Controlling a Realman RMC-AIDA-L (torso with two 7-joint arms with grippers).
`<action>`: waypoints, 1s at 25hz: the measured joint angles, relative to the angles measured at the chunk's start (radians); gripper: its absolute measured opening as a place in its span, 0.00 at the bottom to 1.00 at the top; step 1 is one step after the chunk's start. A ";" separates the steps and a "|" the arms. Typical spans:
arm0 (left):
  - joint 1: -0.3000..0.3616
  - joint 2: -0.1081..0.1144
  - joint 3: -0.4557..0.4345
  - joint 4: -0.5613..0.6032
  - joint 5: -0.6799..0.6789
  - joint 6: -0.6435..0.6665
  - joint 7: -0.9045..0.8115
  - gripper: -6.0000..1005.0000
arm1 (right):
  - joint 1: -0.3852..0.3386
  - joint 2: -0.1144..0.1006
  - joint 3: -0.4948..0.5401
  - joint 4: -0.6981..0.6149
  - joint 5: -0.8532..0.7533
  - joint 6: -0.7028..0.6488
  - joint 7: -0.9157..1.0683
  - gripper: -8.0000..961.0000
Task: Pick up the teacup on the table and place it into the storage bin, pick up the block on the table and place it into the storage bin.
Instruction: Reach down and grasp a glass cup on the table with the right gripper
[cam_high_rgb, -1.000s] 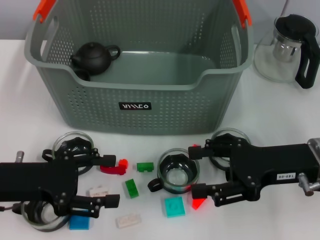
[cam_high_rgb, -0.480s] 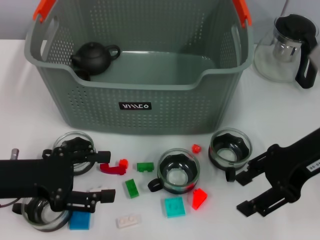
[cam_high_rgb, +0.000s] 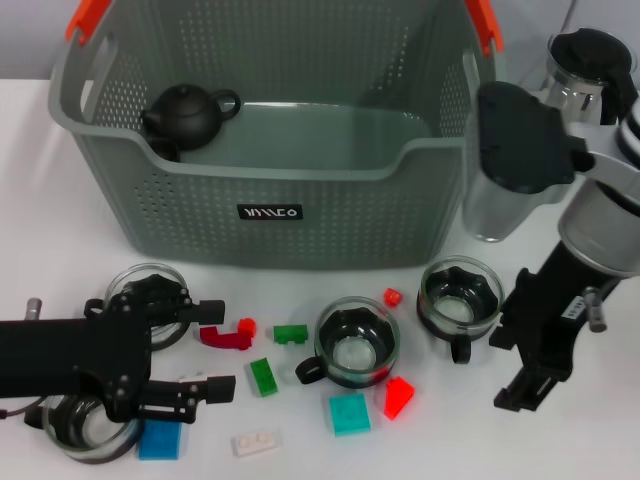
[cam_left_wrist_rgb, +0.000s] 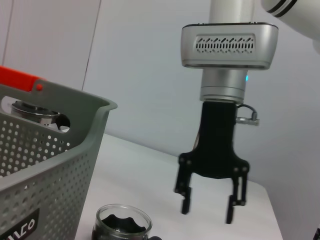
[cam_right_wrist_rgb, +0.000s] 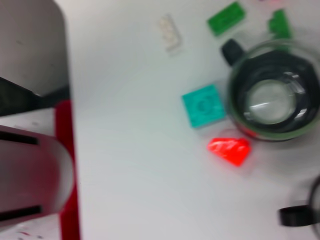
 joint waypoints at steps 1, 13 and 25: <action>0.000 0.000 0.000 -0.001 0.000 0.000 0.000 0.87 | 0.004 0.001 -0.015 -0.001 -0.007 0.015 0.006 0.76; 0.001 -0.001 -0.028 -0.017 -0.005 -0.002 0.000 0.87 | -0.022 0.003 -0.191 0.008 -0.013 0.230 0.046 0.76; -0.002 -0.001 -0.029 -0.022 0.000 -0.021 0.000 0.87 | -0.040 -0.001 -0.233 0.033 -0.010 0.211 0.071 0.76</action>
